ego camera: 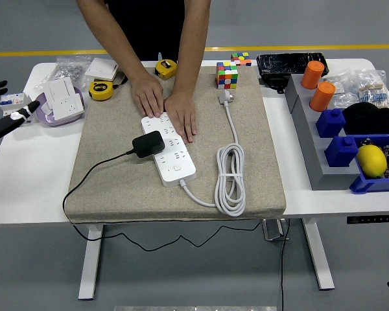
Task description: Pick up the plug,place it near the board,insert it into the board,press the button
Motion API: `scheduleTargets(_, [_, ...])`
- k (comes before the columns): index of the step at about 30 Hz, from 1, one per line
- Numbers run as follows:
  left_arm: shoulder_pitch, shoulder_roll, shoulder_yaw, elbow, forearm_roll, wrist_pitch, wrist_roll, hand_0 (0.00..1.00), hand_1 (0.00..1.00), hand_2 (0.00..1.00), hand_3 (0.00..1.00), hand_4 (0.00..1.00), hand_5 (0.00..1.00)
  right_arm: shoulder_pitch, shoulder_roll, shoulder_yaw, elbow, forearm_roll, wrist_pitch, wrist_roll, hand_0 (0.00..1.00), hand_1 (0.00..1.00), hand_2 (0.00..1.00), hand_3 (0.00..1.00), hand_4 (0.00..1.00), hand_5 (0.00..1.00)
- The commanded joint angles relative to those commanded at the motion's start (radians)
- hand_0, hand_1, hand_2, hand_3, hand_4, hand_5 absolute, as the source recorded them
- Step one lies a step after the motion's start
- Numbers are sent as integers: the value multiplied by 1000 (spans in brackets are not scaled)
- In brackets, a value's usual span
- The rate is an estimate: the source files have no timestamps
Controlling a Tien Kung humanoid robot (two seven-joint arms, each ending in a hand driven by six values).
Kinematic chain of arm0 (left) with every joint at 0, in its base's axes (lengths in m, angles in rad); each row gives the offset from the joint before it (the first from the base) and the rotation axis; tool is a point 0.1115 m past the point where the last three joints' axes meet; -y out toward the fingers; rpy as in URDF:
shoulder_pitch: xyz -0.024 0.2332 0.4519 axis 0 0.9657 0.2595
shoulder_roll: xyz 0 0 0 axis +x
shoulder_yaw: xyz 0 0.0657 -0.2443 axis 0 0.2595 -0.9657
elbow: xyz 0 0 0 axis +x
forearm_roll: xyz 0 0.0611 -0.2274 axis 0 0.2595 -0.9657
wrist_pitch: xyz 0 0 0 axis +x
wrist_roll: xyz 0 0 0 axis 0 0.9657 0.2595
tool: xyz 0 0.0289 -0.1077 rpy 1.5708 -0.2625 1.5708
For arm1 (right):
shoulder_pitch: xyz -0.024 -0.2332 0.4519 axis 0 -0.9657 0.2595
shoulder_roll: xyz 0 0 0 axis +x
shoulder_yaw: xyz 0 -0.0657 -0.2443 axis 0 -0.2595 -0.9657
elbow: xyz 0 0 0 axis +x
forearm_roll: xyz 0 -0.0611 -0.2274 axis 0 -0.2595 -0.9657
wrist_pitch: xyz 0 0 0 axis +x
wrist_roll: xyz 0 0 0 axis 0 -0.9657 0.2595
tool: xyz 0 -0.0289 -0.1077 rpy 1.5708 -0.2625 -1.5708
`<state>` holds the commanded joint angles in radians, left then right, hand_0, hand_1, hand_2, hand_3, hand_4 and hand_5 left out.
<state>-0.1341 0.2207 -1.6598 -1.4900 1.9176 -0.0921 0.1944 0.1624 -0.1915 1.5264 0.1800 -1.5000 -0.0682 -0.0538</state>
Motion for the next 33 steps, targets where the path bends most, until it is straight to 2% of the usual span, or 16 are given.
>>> scheduleTargets(3, [-66, 21, 117, 36, 73, -5, 2, 998, 998, 996, 959, 998, 484, 4, 1, -10, 0, 6, -2, -1, 998, 833, 736, 747, 998, 879])
scheduleTargets(4, [-100, 28, 169, 56, 79, -3, -2, 998, 998, 996, 959, 998, 484, 5, 1, -13, 0, 7, -2, 0, 998, 833, 736, 747, 998, 879])
scheduleTargets(5, [-116, 31, 197, 66, 76, -2, -4, 998, 998, 963, 920, 998, 422, 6, 1, -14, 0, 8, -2, 0, 998, 833, 737, 746, 998, 878])
scheduleTargets(8, [-191, 37, 321, 120, 61, 12, -19, 998, 998, 963, 920, 998, 422, 6, 1, -14, 0, 3, -2, -1, 998, 833, 737, 746, 998, 878])
scheduleTargets(10, [-226, 34, 390, 154, 53, 22, -29, 998, 998, 963, 920, 998, 422, 5, 1, -13, 0, -2, -1, -2, 998, 833, 737, 746, 998, 878])
scheduleTargets(11, [-250, 28, 429, 184, 45, 29, -37, 998, 954, 890, 852, 998, 388, 4, 1, -12, 0, -5, 0, -3, 998, 833, 737, 747, 998, 878])
scheduleTargets(16, [-332, -6, 579, 318, 2, 45, -60, 998, 954, 890, 852, 998, 388, 3, 0, -12, 0, -17, 1, -5, 998, 833, 737, 747, 998, 878])
scheduleTargets(17, [-344, -15, 600, 344, -3, 47, -63, 992, 930, 863, 815, 998, 408, 4, -1, -11, 0, -19, 1, -6, 998, 833, 737, 748, 998, 877])
scheduleTargets(21, [-380, -43, 649, 415, -19, 58, -72, 992, 930, 863, 815, 998, 408, 2, -2, -12, 0, -23, 2, -7, 998, 833, 737, 748, 998, 877])
scheduleTargets(28, [-405, -88, 658, 528, -13, 93, -89, 973, 921, 854, 808, 998, 429, 0, -4, -10, 0, -28, 2, -8, 998, 834, 736, 747, 998, 875])
scheduleTargets(29, [-407, -92, 658, 542, -11, 100, -90, 894, 856, 807, 778, 998, 426, 0, -4, -10, 0, -29, 3, -8, 998, 834, 736, 748, 998, 876])
scheduleTargets(33, [-414, -105, 665, 584, -6, 135, -92, 894, 856, 807, 778, 998, 426, 1, -4, -11, 0, -30, 3, -7, 998, 834, 736, 748, 998, 876])
